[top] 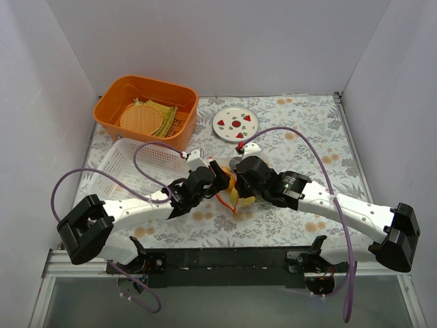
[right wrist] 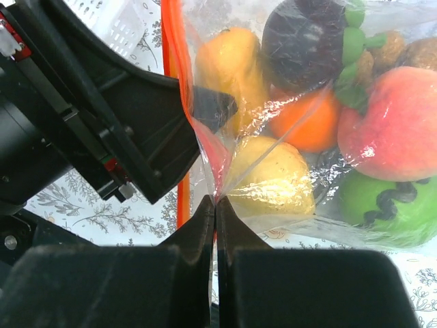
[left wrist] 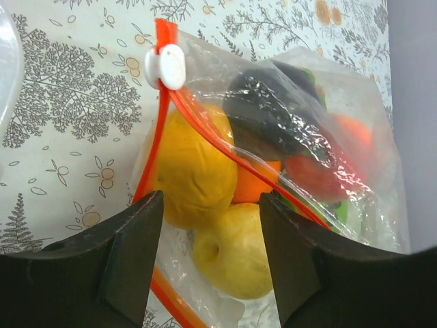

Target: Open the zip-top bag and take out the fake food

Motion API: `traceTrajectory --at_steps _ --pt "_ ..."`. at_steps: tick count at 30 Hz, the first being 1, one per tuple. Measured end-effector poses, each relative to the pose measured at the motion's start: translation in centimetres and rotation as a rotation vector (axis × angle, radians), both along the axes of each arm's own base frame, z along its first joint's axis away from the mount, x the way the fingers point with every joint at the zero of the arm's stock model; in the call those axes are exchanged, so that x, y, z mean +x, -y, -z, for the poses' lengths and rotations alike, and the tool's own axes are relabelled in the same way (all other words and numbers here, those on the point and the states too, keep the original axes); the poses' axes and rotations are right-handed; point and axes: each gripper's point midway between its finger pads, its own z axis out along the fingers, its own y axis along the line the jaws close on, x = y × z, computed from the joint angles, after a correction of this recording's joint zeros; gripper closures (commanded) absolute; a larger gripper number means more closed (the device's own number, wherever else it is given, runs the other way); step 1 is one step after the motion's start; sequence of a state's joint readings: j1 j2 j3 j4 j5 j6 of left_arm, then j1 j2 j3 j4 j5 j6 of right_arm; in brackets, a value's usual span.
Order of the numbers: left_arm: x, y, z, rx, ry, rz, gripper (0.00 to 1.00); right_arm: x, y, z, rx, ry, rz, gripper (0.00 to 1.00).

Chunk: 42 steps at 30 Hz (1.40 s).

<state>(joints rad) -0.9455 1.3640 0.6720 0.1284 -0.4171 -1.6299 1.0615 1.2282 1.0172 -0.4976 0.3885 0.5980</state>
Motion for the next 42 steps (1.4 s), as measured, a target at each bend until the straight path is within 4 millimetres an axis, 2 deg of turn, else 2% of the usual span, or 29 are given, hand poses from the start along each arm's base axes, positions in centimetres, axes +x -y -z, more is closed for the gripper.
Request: traceTrajectory --at_steps 6,12,15,19,22,25,28,29,33,35,42 --pt "1.2 0.2 -0.2 0.044 0.012 -0.037 0.38 -0.4 0.5 -0.2 0.021 0.001 0.001 0.99" --pt "1.8 0.6 1.8 0.101 -0.008 -0.040 0.40 -1.0 0.7 0.0 0.038 -0.014 -0.006 0.99" --pt "2.1 1.2 2.1 0.122 -0.012 -0.040 0.35 -1.3 0.9 0.6 0.039 -0.030 -0.009 0.99" --pt "2.3 2.2 2.3 0.132 -0.007 -0.024 0.24 -1.6 0.9 0.9 0.041 -0.040 -0.018 0.99" --pt "2.2 2.8 3.5 0.152 -0.020 -0.010 0.24 -1.6 0.8 0.9 0.045 -0.039 -0.017 0.99" --pt "1.8 3.1 4.9 0.176 -0.039 0.003 0.31 -1.7 1.0 1.2 0.045 -0.041 -0.015 0.99" --pt "1.6 3.3 5.4 0.181 -0.047 0.015 0.47 -1.8 1.3 1.6 0.040 -0.044 -0.014 0.99" --pt "1.6 3.4 5.3 0.175 -0.046 0.015 0.59 -1.9 1.3 1.6 0.038 -0.046 -0.013 0.99" --pt "1.4 3.9 5.1 0.161 -0.041 0.030 0.76 -2.0 1.7 2.4 0.025 -0.054 -0.007 0.99" --pt "1.4 4.0 4.9 0.155 -0.041 0.037 0.81 -2.0 2.0 2.7 0.015 -0.055 0.003 0.99" --pt "-0.4 4.1 2.5 0.060 -0.054 0.090 0.81 -1.0 3.1 2.9 -0.022 -0.022 0.063 0.99"
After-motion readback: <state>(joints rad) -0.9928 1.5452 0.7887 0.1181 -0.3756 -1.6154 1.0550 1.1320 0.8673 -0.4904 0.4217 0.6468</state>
